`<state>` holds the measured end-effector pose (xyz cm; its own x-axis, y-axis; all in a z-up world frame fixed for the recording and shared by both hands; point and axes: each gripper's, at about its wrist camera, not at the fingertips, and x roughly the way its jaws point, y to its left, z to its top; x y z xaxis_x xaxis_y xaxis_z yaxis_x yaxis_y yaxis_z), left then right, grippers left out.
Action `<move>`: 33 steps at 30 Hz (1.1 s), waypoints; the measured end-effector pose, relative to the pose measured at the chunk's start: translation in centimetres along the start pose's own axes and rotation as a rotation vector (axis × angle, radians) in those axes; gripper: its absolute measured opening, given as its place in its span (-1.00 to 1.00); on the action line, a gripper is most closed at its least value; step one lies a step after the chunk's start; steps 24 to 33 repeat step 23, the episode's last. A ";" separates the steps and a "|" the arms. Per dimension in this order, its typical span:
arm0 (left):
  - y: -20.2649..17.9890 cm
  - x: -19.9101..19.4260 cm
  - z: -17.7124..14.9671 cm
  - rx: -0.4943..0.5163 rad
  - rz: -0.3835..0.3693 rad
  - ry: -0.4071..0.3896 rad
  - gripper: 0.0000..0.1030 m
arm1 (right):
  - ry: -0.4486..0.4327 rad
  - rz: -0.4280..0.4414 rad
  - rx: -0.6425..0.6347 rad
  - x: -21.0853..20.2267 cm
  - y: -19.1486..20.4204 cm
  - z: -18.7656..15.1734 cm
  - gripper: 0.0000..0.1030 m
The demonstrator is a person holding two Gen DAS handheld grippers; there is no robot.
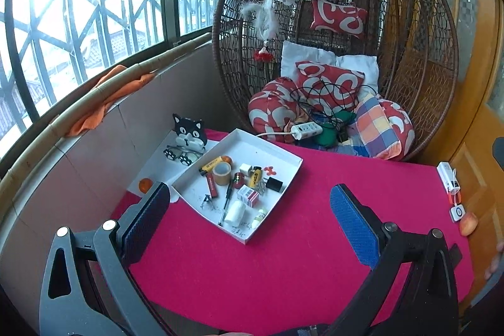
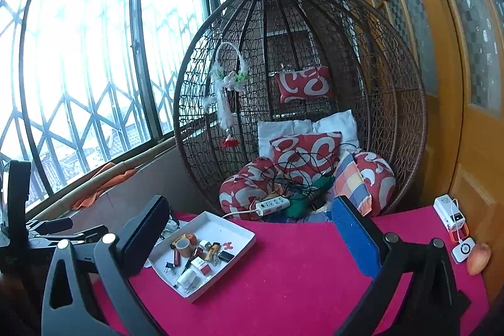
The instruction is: Organize rigid objects
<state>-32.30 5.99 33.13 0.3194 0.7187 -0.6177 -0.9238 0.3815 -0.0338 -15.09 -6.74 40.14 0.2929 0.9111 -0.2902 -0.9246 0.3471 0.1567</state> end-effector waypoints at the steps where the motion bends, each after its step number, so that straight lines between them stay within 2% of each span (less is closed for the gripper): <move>1: -0.1 -0.1 -0.1 -0.001 0.000 0.001 0.99 | 0.001 0.002 -0.001 0.0 0.0 0.0 1.00; 33: -0.6 0.1 -0.8 0.003 -0.007 0.029 0.99 | 0.034 0.010 0.020 0.5 0.1 -0.4 1.00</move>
